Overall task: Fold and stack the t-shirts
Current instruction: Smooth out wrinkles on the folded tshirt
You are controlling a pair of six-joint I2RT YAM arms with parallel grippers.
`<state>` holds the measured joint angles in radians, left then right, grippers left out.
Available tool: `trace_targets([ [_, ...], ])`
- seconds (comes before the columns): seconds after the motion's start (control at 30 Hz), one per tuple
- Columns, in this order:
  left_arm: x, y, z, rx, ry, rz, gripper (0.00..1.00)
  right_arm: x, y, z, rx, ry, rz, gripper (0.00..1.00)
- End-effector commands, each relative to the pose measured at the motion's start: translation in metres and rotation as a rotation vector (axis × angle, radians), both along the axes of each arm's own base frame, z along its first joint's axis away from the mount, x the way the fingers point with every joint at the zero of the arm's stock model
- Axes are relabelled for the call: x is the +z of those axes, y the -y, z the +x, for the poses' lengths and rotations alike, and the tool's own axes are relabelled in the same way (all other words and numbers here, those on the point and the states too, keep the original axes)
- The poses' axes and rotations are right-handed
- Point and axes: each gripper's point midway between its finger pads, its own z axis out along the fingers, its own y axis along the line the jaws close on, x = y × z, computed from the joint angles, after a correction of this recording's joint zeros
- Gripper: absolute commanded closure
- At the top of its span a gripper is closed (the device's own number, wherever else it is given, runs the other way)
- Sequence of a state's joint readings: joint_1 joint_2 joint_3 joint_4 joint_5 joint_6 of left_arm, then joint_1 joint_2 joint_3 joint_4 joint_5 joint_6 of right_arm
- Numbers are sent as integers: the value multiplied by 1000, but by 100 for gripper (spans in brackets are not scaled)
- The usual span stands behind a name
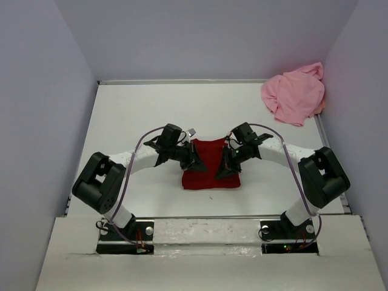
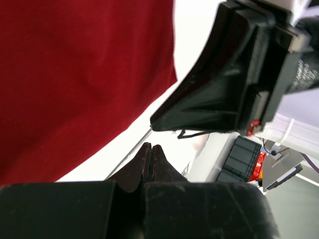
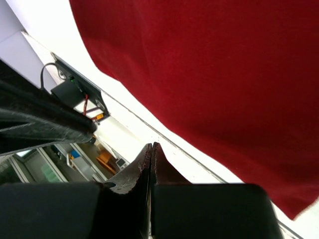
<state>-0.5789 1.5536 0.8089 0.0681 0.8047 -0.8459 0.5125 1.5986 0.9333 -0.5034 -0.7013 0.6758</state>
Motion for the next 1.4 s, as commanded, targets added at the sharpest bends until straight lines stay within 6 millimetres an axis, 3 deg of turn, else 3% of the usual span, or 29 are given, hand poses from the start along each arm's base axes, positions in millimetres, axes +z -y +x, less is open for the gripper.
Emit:
trace_targets([
  [0.0, -16, -6, -15, -25, -75, 44, 100, -1, -14, -8, 27, -8, 37, 100],
  [0.17, -33, -7, -24, -41, -109, 75, 100, -6, -24, -14, 45, -21, 39, 100],
  [0.7, -60, 13, -36, -107, -152, 121, 100, -29, -31, -4, 55, -24, 8, 100],
  [1.37, -99, 7, -39, -105, -196, 191, 100, -112, 3, -37, 50, -176, -175, 100],
])
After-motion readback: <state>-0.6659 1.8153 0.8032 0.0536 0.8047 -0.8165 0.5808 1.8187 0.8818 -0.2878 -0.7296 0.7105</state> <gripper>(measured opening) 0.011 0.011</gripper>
